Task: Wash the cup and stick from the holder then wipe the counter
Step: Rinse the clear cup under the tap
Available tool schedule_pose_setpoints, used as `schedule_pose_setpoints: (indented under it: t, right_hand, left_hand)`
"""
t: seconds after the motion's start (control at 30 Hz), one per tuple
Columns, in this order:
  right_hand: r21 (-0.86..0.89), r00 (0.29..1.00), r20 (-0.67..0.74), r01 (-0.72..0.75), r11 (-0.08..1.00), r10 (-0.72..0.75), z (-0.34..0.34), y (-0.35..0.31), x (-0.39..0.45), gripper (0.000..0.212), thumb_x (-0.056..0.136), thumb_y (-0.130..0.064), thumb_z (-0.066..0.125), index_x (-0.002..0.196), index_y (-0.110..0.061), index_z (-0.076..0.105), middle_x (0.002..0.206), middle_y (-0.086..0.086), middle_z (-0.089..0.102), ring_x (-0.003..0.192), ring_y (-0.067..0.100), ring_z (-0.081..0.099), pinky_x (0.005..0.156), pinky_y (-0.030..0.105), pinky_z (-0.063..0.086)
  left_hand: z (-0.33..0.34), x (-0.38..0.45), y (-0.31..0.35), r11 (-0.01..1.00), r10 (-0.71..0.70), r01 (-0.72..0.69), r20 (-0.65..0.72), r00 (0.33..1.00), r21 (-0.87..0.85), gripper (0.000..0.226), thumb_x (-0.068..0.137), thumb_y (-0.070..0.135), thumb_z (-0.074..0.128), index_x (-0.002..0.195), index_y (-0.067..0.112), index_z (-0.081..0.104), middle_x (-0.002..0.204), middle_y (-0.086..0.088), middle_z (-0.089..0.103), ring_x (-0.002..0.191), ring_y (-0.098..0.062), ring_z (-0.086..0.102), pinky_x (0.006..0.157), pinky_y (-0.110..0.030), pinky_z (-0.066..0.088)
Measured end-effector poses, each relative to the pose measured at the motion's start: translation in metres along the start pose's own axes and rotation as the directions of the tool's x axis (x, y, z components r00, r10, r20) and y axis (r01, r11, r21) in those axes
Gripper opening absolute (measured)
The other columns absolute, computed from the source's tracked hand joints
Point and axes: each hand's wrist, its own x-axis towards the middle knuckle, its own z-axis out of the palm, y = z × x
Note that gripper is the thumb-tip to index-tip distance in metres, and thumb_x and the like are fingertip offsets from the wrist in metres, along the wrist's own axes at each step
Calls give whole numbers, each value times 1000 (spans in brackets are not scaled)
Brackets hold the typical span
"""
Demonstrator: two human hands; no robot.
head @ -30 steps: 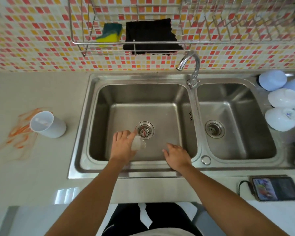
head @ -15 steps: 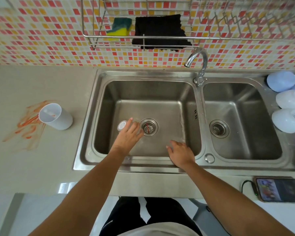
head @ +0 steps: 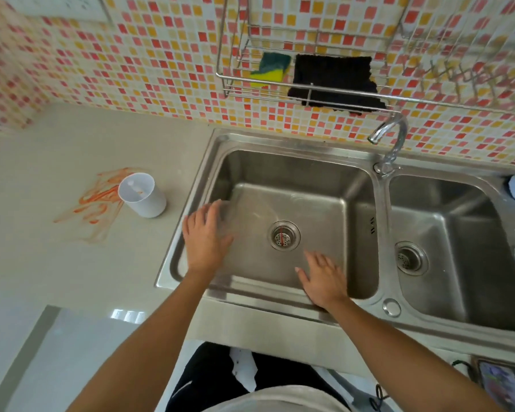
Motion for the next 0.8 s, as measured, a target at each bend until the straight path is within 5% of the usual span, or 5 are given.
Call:
schedule_pose_setpoints:
  t: [0.1, 0.23, 0.4, 0.53, 0.8]
  right_hand:
    - [35, 999, 18, 40, 999, -41, -4, -35, 19, 76, 91, -64, 40, 153, -28, 13, 161, 7, 13, 147, 27, 16, 116, 47, 16]
    - [214, 995, -53, 99, 972, -90, -18, -109, 52, 83, 82, -59, 59, 150, -23, 28, 157, 11, 26, 144, 27, 26, 115, 45, 24]
    - [498, 969, -175, 239, 834, -174, -50, -208, 89, 73, 84, -41, 70, 145, -19, 37, 150, 6, 40, 139, 23, 35, 114, 36, 28]
    - [645, 972, -108, 229, 729, -210, -62, -269, 116, 75, 80, -35, 75, 144, -23, 39, 147, 1, 44, 137, 17, 38, 112, 35, 33]
    - [681, 938, -28, 271, 680, -346, -53, -340, 134, 91, 68, -29, 86, 145, -23, 38, 140, -7, 48, 130, 7, 43, 100, 18, 29]
  left_hand:
    - [-27, -7, -26, 963, -208, 175, -150, 967, -208, 77, 70, 45, 81, 133, 20, 45, 127, -5, 56, 117, -26, 46, 101, -40, 37]
    - [-52, -13, -68, 823, -450, 364, -110, 886, -436, 83, 71, 52, 78, 138, 20, 39, 134, 0, 51, 123, -21, 39, 102, -36, 38]
    - [-66, -11, -117, 782, -495, 394, -95, 864, -483, 81, 70, 49, 80, 135, 21, 39, 130, 3, 53, 121, -21, 44, 98, -34, 42]
    - [-68, -13, -148, 805, -425, 378, 2, 905, -458, 85, 69, 52, 80, 136, 22, 38, 131, 3, 51, 120, -20, 43, 95, -29, 39]
    - [-66, -14, -188, 808, -356, 370, 120, 927, -458, 99, 65, 59, 79, 142, 19, 31, 140, 0, 46, 127, -20, 44, 101, -29, 38]
